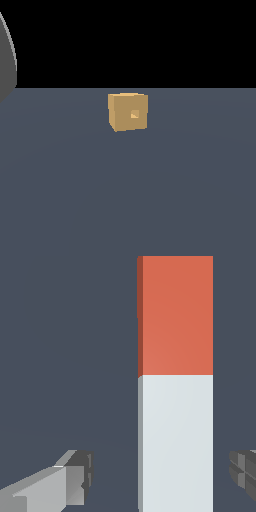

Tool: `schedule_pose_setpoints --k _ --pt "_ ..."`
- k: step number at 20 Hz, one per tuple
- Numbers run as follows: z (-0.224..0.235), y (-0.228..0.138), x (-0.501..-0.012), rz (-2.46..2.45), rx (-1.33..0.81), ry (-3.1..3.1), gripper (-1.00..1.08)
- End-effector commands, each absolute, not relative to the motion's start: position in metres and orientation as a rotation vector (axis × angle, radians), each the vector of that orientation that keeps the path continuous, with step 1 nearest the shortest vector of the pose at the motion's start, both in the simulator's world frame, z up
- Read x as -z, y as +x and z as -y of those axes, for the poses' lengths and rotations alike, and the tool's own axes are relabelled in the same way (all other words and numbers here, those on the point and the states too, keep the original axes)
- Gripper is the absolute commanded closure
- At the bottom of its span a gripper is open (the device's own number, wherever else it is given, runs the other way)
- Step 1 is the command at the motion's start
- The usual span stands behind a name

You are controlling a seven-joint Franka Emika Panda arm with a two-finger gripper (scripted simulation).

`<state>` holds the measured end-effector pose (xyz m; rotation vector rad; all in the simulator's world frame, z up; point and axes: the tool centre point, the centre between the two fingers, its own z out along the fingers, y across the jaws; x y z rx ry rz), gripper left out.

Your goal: Insert the peg into the horizontal hole in a box.

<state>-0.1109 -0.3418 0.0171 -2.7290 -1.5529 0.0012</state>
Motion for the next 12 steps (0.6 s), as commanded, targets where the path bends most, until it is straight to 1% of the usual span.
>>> schedule_pose_setpoints --k 1,2,12 --pt "0.3421 -0.1098 -0.0149 1.555 0.000 -2.730 -0.92" --pt "0.3421 -0.1098 -0.0149 1.555 0.000 -2.730 1.08" --pt "0.3421 -0.1098 -0.0151 1.555 0.000 -2.730 1.08"
